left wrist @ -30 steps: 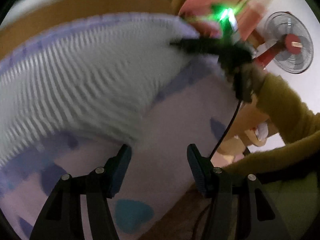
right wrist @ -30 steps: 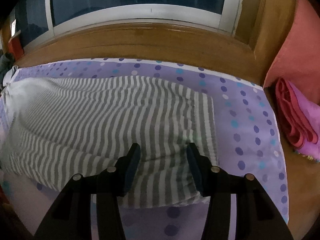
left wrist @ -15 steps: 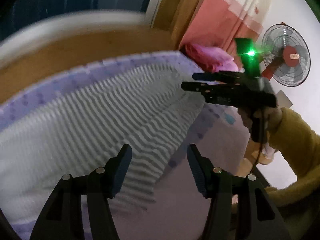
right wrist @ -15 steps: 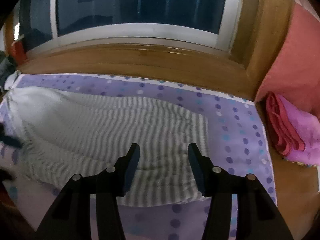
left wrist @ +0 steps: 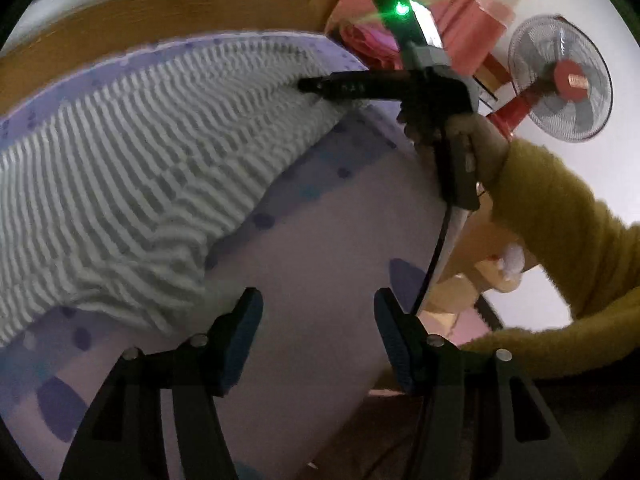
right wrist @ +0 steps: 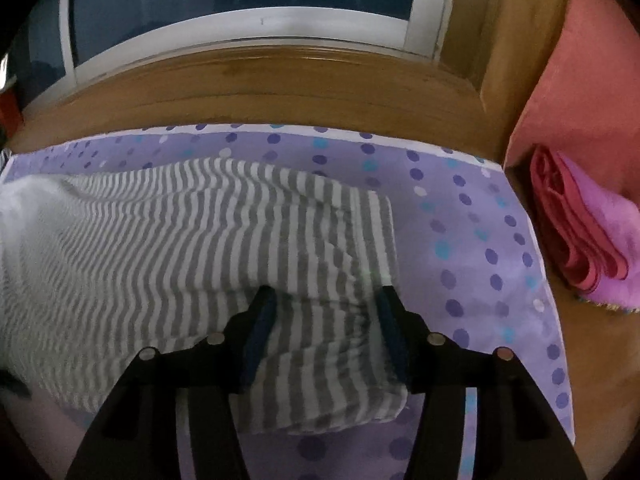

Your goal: Fold clothes

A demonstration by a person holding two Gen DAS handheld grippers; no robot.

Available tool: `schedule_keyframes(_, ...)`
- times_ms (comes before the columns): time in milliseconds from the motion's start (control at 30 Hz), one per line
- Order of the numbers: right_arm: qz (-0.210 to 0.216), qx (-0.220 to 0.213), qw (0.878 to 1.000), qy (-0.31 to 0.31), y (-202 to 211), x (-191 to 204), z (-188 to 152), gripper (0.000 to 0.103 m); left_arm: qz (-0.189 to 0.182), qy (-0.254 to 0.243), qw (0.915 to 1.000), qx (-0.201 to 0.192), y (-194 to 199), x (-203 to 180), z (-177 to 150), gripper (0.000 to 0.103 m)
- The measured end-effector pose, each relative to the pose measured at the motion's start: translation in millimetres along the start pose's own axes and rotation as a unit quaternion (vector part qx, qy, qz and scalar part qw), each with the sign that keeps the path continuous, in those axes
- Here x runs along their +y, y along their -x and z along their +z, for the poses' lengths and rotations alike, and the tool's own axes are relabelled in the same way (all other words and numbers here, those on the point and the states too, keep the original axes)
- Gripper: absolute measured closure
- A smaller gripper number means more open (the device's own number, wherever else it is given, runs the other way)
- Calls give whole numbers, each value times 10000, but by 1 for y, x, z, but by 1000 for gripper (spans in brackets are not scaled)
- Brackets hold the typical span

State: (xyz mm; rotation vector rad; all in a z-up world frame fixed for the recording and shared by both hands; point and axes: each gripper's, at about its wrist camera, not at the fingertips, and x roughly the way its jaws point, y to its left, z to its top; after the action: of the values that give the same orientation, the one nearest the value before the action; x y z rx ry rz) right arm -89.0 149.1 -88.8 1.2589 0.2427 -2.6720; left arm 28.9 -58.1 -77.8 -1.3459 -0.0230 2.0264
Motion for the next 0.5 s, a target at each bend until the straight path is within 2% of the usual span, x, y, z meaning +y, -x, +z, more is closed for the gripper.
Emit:
schedule_keyframes(133, -48, -180, 9995, -256, 29, 1, 2, 51, 103, -155, 9998, -104, 11, -9, 0, 45)
schedule_keyframes(233, 350, -484, 9976, -359, 62, 11, -1, 50, 62, -177, 9986, -490, 28, -13, 12, 45)
schedule_keyframes(367, 1050, -326, 9936, -253, 69, 41, -17, 49, 212, 21, 9955, -928, 38, 1, 32, 45)
schedule_keyframes(433, 1077, -131, 9941, -93, 59, 56, -29, 49, 351, 165, 9963, -769, 23, 12, 37, 45)
schedule_keyframes(500, 938, 71, 9956, 15, 46, 63, -43, 49, 296, 401, 9981, -349, 5, 22, 31, 45)
